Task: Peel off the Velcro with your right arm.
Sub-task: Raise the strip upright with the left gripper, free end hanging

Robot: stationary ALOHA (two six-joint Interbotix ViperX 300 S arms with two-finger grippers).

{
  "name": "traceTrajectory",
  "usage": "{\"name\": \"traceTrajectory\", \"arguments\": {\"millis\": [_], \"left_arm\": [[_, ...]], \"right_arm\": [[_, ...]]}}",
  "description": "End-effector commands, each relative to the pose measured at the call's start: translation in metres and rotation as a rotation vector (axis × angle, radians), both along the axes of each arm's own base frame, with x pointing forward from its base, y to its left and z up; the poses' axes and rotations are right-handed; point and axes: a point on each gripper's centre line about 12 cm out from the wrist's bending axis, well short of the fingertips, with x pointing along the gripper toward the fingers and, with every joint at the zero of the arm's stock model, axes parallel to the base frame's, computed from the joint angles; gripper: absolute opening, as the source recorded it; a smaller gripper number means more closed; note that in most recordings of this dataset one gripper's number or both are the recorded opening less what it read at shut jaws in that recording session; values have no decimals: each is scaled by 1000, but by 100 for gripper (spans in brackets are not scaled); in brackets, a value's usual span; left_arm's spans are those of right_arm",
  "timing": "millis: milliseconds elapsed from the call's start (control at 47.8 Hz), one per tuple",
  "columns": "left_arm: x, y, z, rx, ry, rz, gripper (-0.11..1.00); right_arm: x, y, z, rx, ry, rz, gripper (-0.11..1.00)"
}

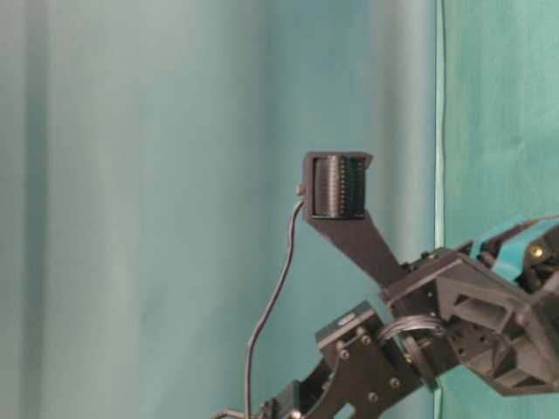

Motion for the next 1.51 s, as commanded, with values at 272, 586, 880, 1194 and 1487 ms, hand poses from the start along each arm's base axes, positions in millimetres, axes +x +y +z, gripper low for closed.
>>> {"name": "traceTrajectory", "arguments": {"millis": [272, 586, 880, 1194, 1487], "left_arm": [[-4, -8, 79, -13, -173, -17, 10], [-25, -10, 117, -22, -237, -21, 10], [-40, -8, 136, -26, -280, -18, 10], [-47, -3, 144, -34, -299, -1, 10], [-60, 22, 151, -141, -323, 167, 10]], "right_arm": [[2, 2, 10, -34, -44, 11, 45], [9, 2, 17, -51, -47, 17, 45], [20, 3, 20, -67, -29, 22, 45], [29, 4, 19, -89, -19, 29, 45], [37, 6, 15, -154, 6, 42, 45]]}}
